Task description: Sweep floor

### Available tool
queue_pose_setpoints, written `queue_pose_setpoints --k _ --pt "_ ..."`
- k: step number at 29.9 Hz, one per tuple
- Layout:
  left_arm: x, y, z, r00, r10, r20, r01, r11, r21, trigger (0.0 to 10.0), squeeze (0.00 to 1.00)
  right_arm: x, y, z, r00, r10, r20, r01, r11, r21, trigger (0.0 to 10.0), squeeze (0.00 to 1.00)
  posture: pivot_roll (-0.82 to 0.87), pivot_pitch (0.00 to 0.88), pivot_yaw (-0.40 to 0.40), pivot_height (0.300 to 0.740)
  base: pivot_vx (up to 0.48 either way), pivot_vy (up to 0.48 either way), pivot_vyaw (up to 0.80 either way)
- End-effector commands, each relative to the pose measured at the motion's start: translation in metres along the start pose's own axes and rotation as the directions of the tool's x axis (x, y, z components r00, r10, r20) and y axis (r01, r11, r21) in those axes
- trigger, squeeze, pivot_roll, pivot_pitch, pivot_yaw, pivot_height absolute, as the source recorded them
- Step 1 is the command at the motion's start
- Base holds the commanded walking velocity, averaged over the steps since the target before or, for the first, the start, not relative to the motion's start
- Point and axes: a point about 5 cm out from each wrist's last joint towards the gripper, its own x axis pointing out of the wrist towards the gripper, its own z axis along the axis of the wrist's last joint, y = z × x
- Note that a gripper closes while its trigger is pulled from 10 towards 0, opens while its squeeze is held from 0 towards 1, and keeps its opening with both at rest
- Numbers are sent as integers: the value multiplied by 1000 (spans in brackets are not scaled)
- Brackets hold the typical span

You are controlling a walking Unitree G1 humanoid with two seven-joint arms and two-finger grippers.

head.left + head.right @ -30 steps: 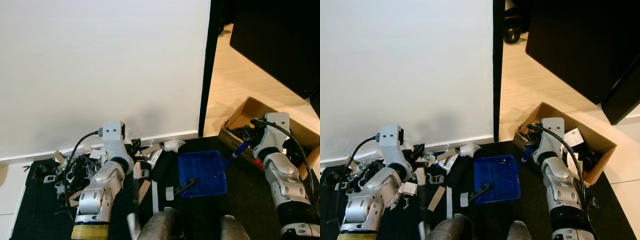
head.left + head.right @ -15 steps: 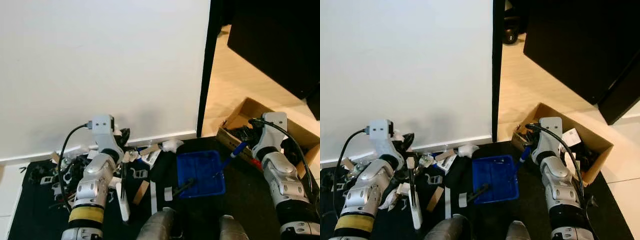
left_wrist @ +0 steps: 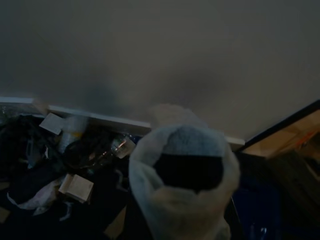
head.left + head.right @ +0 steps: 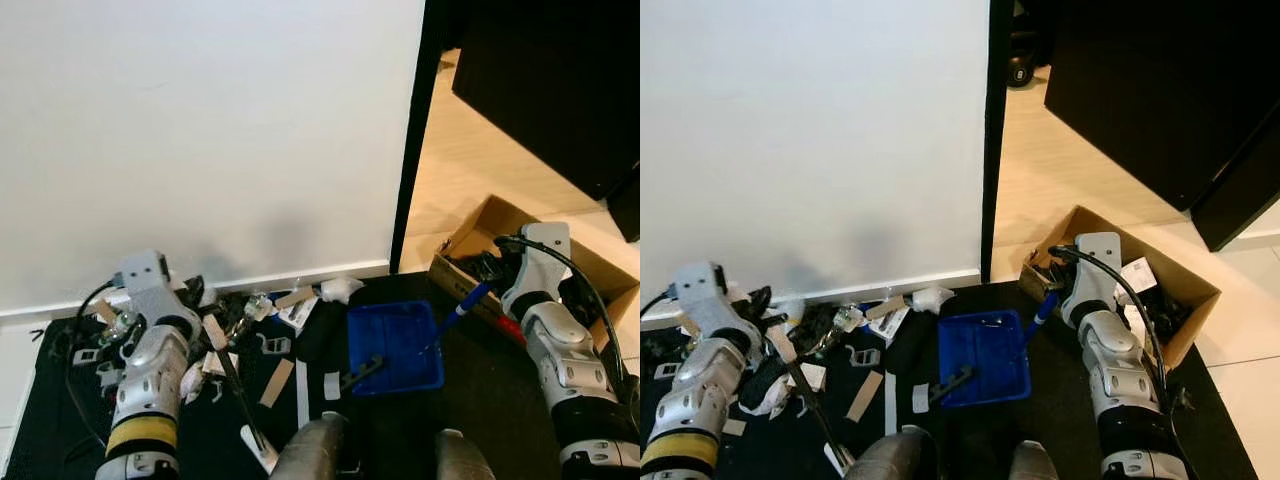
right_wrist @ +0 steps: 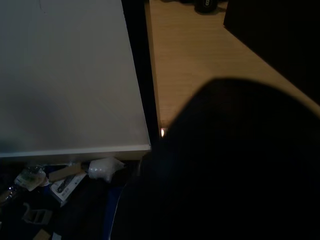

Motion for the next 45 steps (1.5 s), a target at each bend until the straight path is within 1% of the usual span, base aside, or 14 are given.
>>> queue_pose_setpoints --k 1,5,8,11,13,21,25,33,36,37,39,41,42,45 --pt "-7 17 -5 999 48 -13 -48 999 -10 10000 0 -3 6 -11 999 31 -43 -30 999 26 10000 0 45 242 99 740 0 0 0" --pt "-10 21 -10 999 42 -8 -42 997 -68 10000 0 -3 5 -8 999 36 -40 -35 999 22 10000 0 37 249 93 740 0 0 0" --pt "-8 13 -12 998 -59 -19 57 992 -113 10000 0 -3 3 -8 998 36 -43 -35 999 19 10000 0 31 257 82 740 0 0 0" --pt "-5 -10 -12 947 -314 -60 309 947 -83 10000 0 -4 2 -9 998 40 -48 -39 999 13 10000 0 28 260 78 740 0 0 0" --pt "-1 -20 -10 910 -408 -81 402 913 -73 10000 0 -4 1 -8 998 40 -49 -40 999 12 10000 0 24 261 81 740 0 0 0" --pt "14 -42 1 821 -559 -115 553 829 -82 10000 0 -4 2 -6 998 36 -41 -36 999 14 10000 0 3 256 94 740 0 0 0" --pt "28 -67 8 763 -636 -118 629 772 -88 10000 0 -8 -2 -7 999 21 -37 -21 1000 16 10000 0 -17 247 103 740 0 0 0" --pt "28 -88 9 682 -723 -109 716 691 -103 10000 0 -9 -7 -6 999 7 -34 -7 1000 15 10000 0 -18 241 108 740 0 0 0" --pt "27 -85 15 666 -736 -121 736 675 -54 10000 0 -9 -6 -6 999 7 -32 -6 1000 18 10000 0 -11 238 111 740 0 0 0" --pt "26 -79 20 658 -738 -151 749 661 34 10000 0 -9 -5 -6 999 8 -33 -7 1000 20 10000 0 -3 237 114 740 0 0 0" --pt "25 -76 23 651 -739 -173 757 647 86 10000 0 -9 -4 -6 999 9 -33 -8 1000 20 10000 0 -3 237 114 740 0 0 0" --pt "25 -76 23 649 -740 -176 759 644 93 10000 0 -9 -4 -6 999 9 -33 -8 1000 21 10000 0 -3 237 114 740 0 0 0" --pt "22 -61 38 638 -735 -228 769 595 234 10000 0 -8 -2 -7 999 14 -36 -13 1000 23 10000 0 12 239 114 740 0 0 0" --pt "19 -49 55 639 -727 -250 764 566 310 10000 0 -7 -1 -7 999 20 -38 -19 1000 23 10000 0 18 241 112 740 0 0 0"
